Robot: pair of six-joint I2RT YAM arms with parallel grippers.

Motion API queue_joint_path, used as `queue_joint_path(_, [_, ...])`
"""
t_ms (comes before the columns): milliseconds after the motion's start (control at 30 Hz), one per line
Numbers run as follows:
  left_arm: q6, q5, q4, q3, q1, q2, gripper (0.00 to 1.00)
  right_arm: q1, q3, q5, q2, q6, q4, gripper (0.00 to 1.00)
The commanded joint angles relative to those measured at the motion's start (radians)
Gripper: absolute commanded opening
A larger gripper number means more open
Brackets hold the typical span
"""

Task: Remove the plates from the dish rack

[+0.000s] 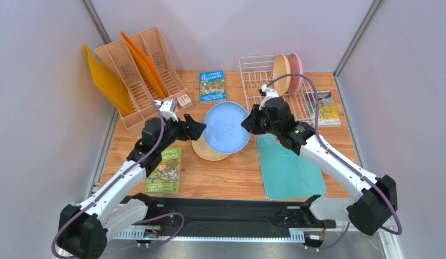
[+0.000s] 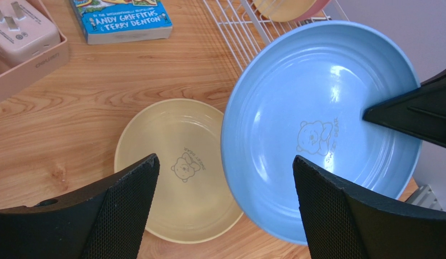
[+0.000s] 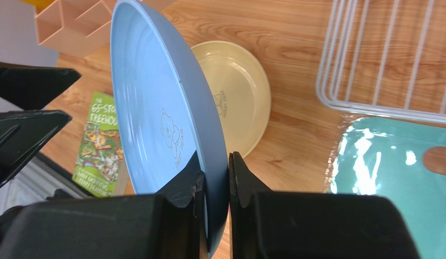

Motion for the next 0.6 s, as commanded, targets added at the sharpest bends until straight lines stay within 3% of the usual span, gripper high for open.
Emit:
queue_joint_path(0, [-0.030,0.012,0.089,-0.012,-0.013,0.017,0.96,0.017,-0.028,-0.089,-0.012,0.091,0.169,0.00])
queue_joint_path(167, [-0.033,-0.018,0.086,-0.018,-0.023,0.037,0.91,0.029,-0.023,-0.117,-0.005,0.105,0.197,0.00])
queue_joint_path(300, [-0.029,-0.034,0.086,-0.024,-0.026,0.042,0.78,0.030,-0.016,-0.134,-0.006,0.111,0.204,0.00])
queue_joint_path(333, [-0.029,-0.041,0.086,-0.025,-0.026,0.043,0.66,0.030,-0.016,-0.133,-0.006,0.110,0.206,0.00])
queue_joint_path(400, [-0.024,-0.043,0.086,-0.029,-0.027,0.045,0.55,0.030,-0.017,-0.134,-0.002,0.110,0.206,0.00])
queue_joint_path(433, [-0.021,-0.046,0.083,-0.027,-0.027,0.043,0.36,0.029,-0.016,-0.134,-0.002,0.111,0.206,0.00])
queue_joint_path(533, [-0.021,-0.058,0.072,-0.024,-0.029,0.048,0.04,0.030,-0.017,-0.140,0.003,0.111,0.209,0.00])
queue_joint_path(567, [-0.021,-0.057,0.072,-0.021,-0.029,0.054,0.00,0.030,-0.017,-0.142,0.004,0.111,0.209,0.00])
